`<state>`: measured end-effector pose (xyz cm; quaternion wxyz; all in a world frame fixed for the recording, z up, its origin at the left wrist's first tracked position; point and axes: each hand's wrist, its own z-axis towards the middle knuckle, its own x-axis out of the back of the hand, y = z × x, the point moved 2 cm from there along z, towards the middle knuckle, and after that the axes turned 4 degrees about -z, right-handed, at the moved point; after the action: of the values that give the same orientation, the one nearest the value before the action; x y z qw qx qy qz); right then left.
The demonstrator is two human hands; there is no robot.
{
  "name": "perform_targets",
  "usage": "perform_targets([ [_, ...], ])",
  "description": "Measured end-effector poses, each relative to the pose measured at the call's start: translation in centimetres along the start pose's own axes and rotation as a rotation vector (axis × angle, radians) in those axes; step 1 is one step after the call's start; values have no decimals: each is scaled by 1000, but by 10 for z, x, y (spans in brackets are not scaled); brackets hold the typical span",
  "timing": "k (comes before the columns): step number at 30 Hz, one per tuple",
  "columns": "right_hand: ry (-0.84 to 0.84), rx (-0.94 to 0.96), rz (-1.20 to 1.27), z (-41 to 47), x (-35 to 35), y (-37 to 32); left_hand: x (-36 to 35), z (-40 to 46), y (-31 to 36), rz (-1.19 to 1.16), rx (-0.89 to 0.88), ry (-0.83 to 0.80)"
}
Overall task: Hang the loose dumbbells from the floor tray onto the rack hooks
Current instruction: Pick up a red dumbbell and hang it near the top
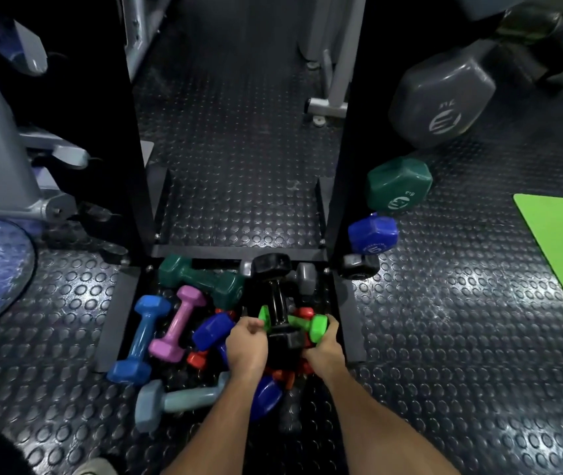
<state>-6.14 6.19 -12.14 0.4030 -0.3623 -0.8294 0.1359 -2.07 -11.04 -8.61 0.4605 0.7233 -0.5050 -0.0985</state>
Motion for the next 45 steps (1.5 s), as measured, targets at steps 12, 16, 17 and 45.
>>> perform_targets([
  [12,-18,-156,-407,-52,79,-76,-1,-48,71,196,-192,-89],
  [16,-155,-32,-608,-73,123,-106,-4,-65,79,305,-157,-343],
  [17,-192,33,-628,-79,135,-116,-3,-72,83,339,-154,-378],
  [45,611,1132,583,-384,353,-307,120,-264,408,-1024,-537,-879],
])
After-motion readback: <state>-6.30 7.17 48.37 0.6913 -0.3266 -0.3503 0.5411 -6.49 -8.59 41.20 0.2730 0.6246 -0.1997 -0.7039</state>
